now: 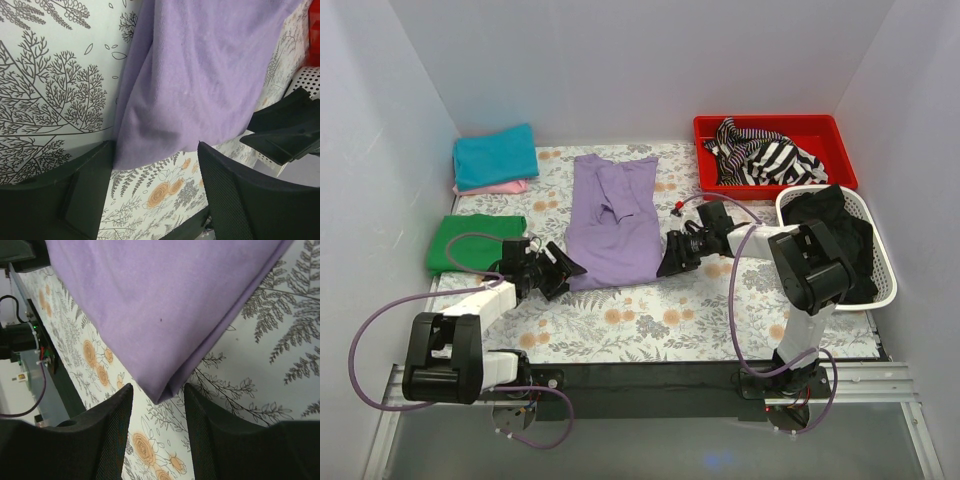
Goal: Fold and stack the t-shirts
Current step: Fold the tshirt
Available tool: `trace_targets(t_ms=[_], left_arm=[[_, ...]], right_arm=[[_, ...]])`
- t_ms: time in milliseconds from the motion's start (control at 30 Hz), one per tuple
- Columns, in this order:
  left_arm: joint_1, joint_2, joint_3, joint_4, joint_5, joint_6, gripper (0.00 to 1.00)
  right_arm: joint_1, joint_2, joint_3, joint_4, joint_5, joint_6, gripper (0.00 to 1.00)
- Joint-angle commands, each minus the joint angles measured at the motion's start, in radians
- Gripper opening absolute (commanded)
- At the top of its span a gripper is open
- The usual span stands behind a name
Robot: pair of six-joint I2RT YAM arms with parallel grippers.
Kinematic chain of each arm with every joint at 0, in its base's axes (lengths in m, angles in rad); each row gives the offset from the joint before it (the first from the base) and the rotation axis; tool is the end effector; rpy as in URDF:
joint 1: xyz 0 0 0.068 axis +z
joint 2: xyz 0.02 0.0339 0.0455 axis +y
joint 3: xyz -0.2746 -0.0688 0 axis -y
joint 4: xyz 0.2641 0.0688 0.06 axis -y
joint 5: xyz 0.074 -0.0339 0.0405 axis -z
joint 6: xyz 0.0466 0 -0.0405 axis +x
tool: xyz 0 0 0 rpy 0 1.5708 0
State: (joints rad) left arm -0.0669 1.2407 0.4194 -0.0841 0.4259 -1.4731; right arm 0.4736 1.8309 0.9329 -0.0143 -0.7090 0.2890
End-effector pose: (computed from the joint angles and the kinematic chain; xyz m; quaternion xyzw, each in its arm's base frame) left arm 0.2249 -0.0344 0.1292 -0.5447 0.7494 -0.3656 0.0901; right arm 0.3146 0.1953 0.1232 -0.1936 0.8733 0.4177 0.1592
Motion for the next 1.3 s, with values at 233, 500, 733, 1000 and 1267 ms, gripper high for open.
trace_targets(t_ms=[233, 500, 733, 1000, 1267], left_arm=[[-0.001, 0.032, -0.050, -0.046, -0.018, 0.019, 0.53], [-0.002, 0.055, -0.059, -0.043, -0.045, 0.037, 0.38], [-0.001, 0.109, -0.034, -0.011, -0.049, 0.037, 0.00], [-0.001, 0.122, 0.051, -0.121, -0.023, 0.060, 0.00], [-0.052, -0.058, 0.088, -0.304, 0.007, 0.001, 0.00]], right_arm=[[0.013, 0.093, 0.018, 0.091, -0.044, 0.050, 0.52], [0.031, 0.125, 0.006, 0.117, -0.055, 0.073, 0.50], [0.031, 0.159, 0.010, 0.143, -0.066, 0.090, 0.09], [0.033, 0.065, -0.015, 0.137, -0.052, 0.085, 0.01], [0.043, -0.120, -0.173, 0.063, -0.020, 0.061, 0.01]])
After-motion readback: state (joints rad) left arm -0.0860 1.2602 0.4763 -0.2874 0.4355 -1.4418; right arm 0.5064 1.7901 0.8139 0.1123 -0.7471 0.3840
